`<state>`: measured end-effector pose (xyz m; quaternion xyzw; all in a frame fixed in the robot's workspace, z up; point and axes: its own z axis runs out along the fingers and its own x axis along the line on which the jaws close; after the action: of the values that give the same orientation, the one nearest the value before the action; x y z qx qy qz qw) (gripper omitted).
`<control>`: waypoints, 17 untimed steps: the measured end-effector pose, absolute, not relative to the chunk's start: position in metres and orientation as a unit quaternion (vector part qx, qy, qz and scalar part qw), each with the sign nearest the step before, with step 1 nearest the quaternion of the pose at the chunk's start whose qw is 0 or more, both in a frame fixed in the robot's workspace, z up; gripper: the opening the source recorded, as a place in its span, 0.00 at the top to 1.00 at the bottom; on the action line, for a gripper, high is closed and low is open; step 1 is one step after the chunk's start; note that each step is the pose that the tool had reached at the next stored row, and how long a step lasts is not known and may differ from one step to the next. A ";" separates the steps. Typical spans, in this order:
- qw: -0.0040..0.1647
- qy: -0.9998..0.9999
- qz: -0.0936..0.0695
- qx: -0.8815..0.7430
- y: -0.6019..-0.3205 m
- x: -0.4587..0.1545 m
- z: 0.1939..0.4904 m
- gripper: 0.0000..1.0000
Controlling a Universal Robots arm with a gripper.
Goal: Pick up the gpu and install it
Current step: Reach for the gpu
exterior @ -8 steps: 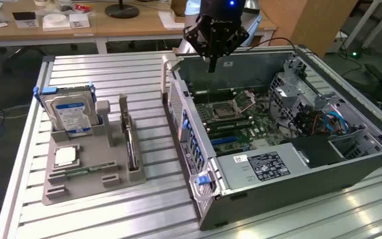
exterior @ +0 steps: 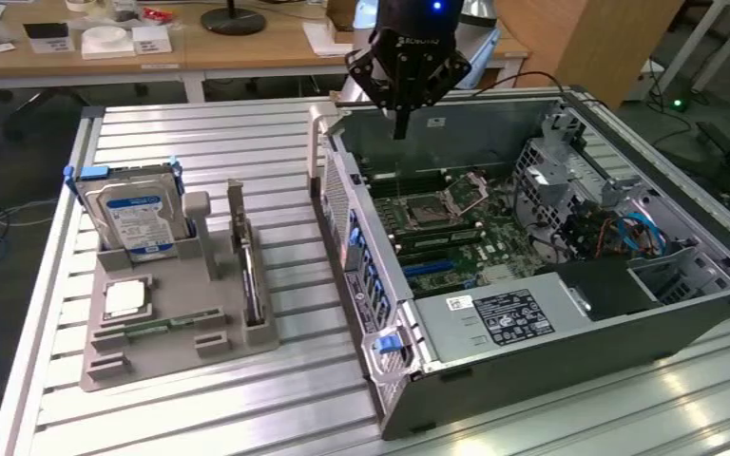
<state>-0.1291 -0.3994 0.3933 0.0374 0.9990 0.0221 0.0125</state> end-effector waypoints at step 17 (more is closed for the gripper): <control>0.013 0.999 0.022 0.037 -0.402 -0.182 0.393 0.89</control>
<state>-0.1825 -0.4017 0.3932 0.0374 0.9990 0.0221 0.0125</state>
